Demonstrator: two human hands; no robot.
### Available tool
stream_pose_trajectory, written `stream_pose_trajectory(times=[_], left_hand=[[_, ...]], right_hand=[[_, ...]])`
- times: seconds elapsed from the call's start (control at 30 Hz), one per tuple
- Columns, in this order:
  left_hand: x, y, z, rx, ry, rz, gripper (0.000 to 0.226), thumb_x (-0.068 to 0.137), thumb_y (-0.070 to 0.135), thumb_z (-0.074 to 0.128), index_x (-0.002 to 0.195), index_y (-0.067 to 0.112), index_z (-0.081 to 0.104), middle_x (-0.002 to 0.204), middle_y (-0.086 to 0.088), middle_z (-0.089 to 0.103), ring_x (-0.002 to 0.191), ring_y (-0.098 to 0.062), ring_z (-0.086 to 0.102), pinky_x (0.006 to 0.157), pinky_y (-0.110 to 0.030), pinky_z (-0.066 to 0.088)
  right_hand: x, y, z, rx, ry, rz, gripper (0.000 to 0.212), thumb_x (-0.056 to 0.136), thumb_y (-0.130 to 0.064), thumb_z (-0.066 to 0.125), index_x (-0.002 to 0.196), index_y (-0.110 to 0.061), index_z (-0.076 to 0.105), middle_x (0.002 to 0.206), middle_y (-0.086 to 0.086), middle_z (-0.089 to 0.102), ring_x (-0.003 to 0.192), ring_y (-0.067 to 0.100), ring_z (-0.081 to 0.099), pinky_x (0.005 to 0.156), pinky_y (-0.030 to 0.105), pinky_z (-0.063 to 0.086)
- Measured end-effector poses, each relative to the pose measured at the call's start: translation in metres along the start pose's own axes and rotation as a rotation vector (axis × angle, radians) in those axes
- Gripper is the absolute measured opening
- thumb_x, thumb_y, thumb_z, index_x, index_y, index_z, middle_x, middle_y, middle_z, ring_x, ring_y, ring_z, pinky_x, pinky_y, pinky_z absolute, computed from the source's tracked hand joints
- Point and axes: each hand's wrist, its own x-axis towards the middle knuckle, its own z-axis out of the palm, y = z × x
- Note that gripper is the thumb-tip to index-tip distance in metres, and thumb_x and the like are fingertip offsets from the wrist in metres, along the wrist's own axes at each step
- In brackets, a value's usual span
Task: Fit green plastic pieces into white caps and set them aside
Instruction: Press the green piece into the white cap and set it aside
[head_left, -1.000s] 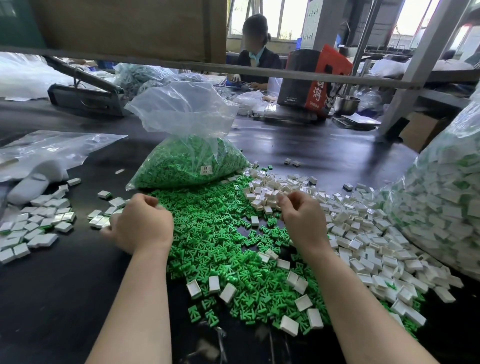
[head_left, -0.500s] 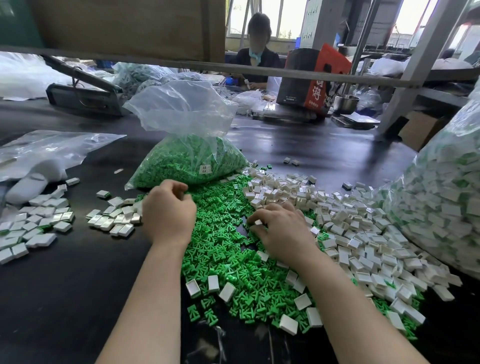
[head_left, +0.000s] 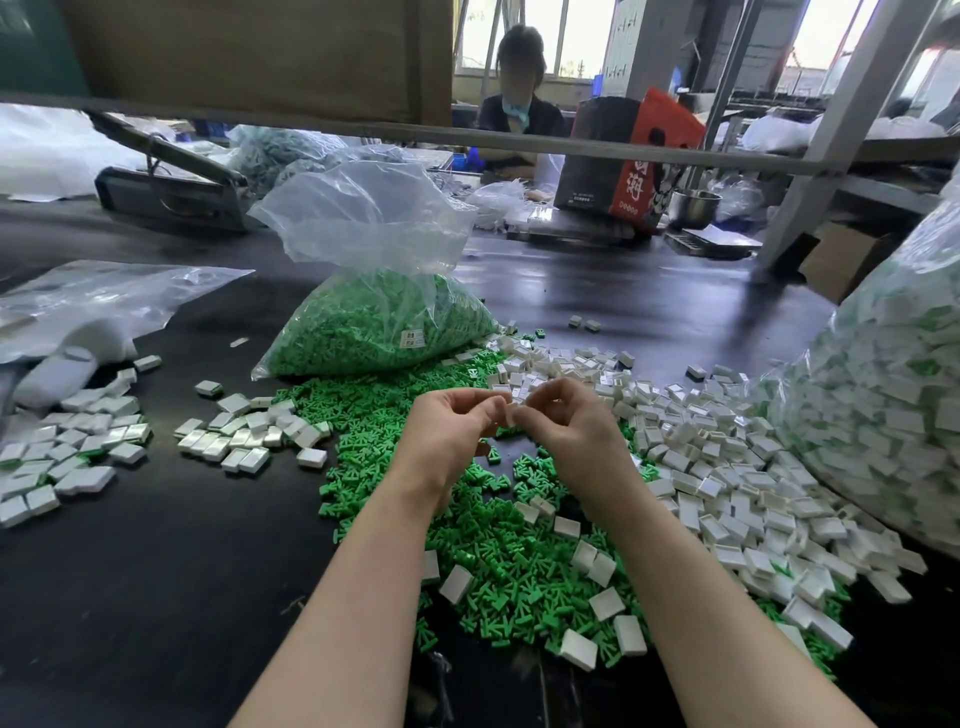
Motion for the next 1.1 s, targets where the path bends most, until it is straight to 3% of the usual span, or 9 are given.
stream_pose_trajectory(times=[0.17, 0.27, 0.3, 0.4, 0.5, 0.6, 0.7, 0.97, 1.1], left_hand=[[-0.004, 0.005, 0.002, -0.058, -0.088, 0.02, 0.006, 0.085, 0.014, 0.072, 0.091, 0.012, 0.074, 0.078, 0.002, 0.076, 0.067, -0.003, 0.069, 0.053, -0.014, 0.048], [-0.003, 0.005, -0.002, -0.054, -0.055, 0.019, 0.007, 0.084, 0.012, 0.073, 0.09, 0.012, 0.075, 0.082, -0.002, 0.077, 0.073, -0.008, 0.07, 0.06, -0.021, 0.049], [-0.003, 0.005, -0.004, -0.056, -0.044, 0.023, 0.006, 0.085, 0.012, 0.072, 0.091, 0.012, 0.075, 0.084, -0.003, 0.077, 0.076, -0.011, 0.071, 0.063, -0.023, 0.05], [-0.003, 0.006, -0.006, -0.122, -0.008, 0.067, 0.007, 0.087, 0.008, 0.069, 0.091, 0.012, 0.072, 0.082, -0.005, 0.075, 0.071, -0.012, 0.071, 0.06, -0.021, 0.053], [-0.004, 0.008, -0.006, -0.162, -0.008, 0.135, 0.011, 0.088, 0.003, 0.067, 0.094, 0.011, 0.071, 0.085, -0.012, 0.075, 0.071, -0.019, 0.073, 0.062, -0.022, 0.056], [-0.005, 0.008, -0.006, -0.144, -0.015, 0.205, 0.016, 0.085, 0.001, 0.07, 0.099, 0.009, 0.07, 0.086, -0.012, 0.075, 0.075, -0.019, 0.073, 0.065, -0.019, 0.055], [-0.004, 0.008, -0.006, -0.133, 0.003, 0.235, 0.016, 0.083, 0.001, 0.073, 0.097, 0.006, 0.068, 0.087, -0.011, 0.075, 0.078, -0.021, 0.074, 0.066, -0.019, 0.055], [-0.001, 0.004, -0.007, -0.077, 0.008, 0.263, 0.012, 0.081, 0.002, 0.074, 0.087, 0.012, 0.07, 0.086, -0.008, 0.075, 0.079, -0.02, 0.072, 0.069, -0.023, 0.057], [0.001, 0.003, -0.01, -0.147, 0.023, 0.222, 0.01, 0.086, 0.0, 0.069, 0.093, 0.007, 0.068, 0.082, -0.009, 0.075, 0.076, -0.019, 0.072, 0.072, -0.029, 0.06]], right_hand=[[-0.001, 0.001, 0.0, 0.149, 0.057, 0.009, 0.015, 0.085, -0.01, 0.075, 0.088, -0.004, 0.061, 0.078, 0.011, 0.073, 0.069, 0.015, 0.071, 0.063, 0.018, 0.052], [-0.001, 0.0, 0.0, 0.154, -0.036, 0.004, 0.001, 0.092, -0.006, 0.064, 0.092, -0.005, 0.064, 0.084, 0.012, 0.073, 0.07, 0.011, 0.069, 0.062, 0.016, 0.05], [0.0, 0.0, 0.0, 0.136, -0.053, 0.001, 0.006, 0.095, -0.004, 0.06, 0.092, -0.006, 0.065, 0.084, 0.01, 0.072, 0.069, 0.008, 0.067, 0.062, 0.016, 0.05], [0.002, 0.001, -0.002, -0.194, -0.15, -0.021, 0.01, 0.094, -0.01, 0.062, 0.096, -0.011, 0.072, 0.089, 0.003, 0.073, 0.075, 0.008, 0.066, 0.071, 0.025, 0.054], [-0.002, 0.004, 0.001, -0.578, -0.387, -0.044, 0.018, 0.085, -0.032, 0.075, 0.103, -0.031, 0.075, 0.09, -0.013, 0.067, 0.075, -0.004, 0.059, 0.069, 0.018, 0.045], [-0.002, 0.002, 0.005, -0.708, -0.444, -0.075, 0.028, 0.078, -0.042, 0.079, 0.105, -0.042, 0.072, 0.093, -0.014, 0.058, 0.086, 0.001, 0.055, 0.075, 0.021, 0.044], [-0.001, 0.0, 0.007, -0.72, -0.417, -0.106, 0.016, 0.078, -0.035, 0.08, 0.091, -0.039, 0.074, 0.084, -0.017, 0.061, 0.079, -0.003, 0.056, 0.069, 0.016, 0.043], [-0.003, 0.001, 0.004, -0.638, -0.385, -0.091, 0.01, 0.084, -0.023, 0.075, 0.082, -0.029, 0.067, 0.082, -0.015, 0.066, 0.073, -0.008, 0.058, 0.064, 0.007, 0.043], [-0.002, 0.0, 0.0, -0.356, -0.221, -0.013, 0.004, 0.088, -0.01, 0.07, 0.087, -0.012, 0.066, 0.081, -0.001, 0.072, 0.074, 0.009, 0.068, 0.071, 0.019, 0.055]])
